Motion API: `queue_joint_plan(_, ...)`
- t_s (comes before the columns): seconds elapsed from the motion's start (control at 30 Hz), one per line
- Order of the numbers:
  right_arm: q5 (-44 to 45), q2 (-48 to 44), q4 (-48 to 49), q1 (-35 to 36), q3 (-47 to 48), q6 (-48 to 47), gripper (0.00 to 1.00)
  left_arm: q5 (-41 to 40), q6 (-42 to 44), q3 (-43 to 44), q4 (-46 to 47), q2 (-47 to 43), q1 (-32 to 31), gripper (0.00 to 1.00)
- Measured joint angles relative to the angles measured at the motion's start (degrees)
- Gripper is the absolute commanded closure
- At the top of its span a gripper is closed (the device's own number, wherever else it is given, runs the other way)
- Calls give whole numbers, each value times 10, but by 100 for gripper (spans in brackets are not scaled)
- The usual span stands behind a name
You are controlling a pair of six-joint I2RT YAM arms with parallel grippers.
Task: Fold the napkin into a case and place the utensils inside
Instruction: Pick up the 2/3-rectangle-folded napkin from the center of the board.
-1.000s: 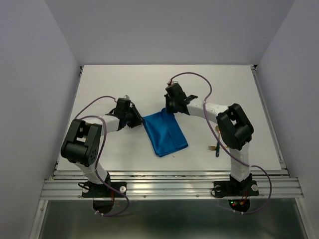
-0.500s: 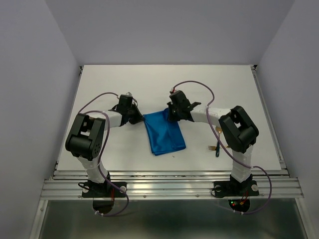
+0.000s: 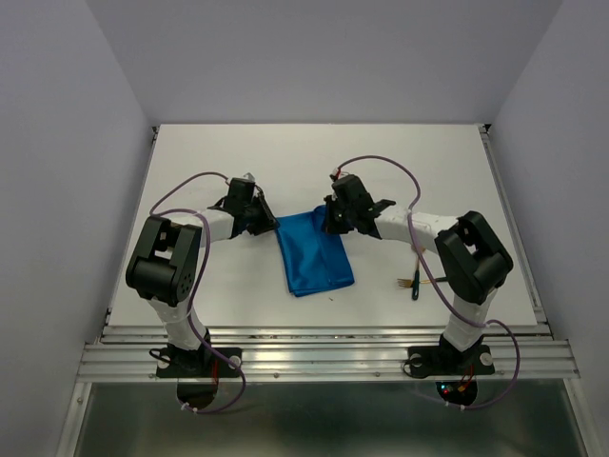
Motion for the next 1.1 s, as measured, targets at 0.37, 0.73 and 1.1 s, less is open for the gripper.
queue_joint_plan(0.37,-25,38,24,0,-23,15,94,-17,16,1,-21,-14,-12,56)
queue_joint_plan(0.73,-33,49,56,0,-24,38,94,3,4,11,15,20,-23,100)
queue_joint_plan(1.1,-26,49,61,1,-27,59,94,-7,7,46,-37,28,-31,100)
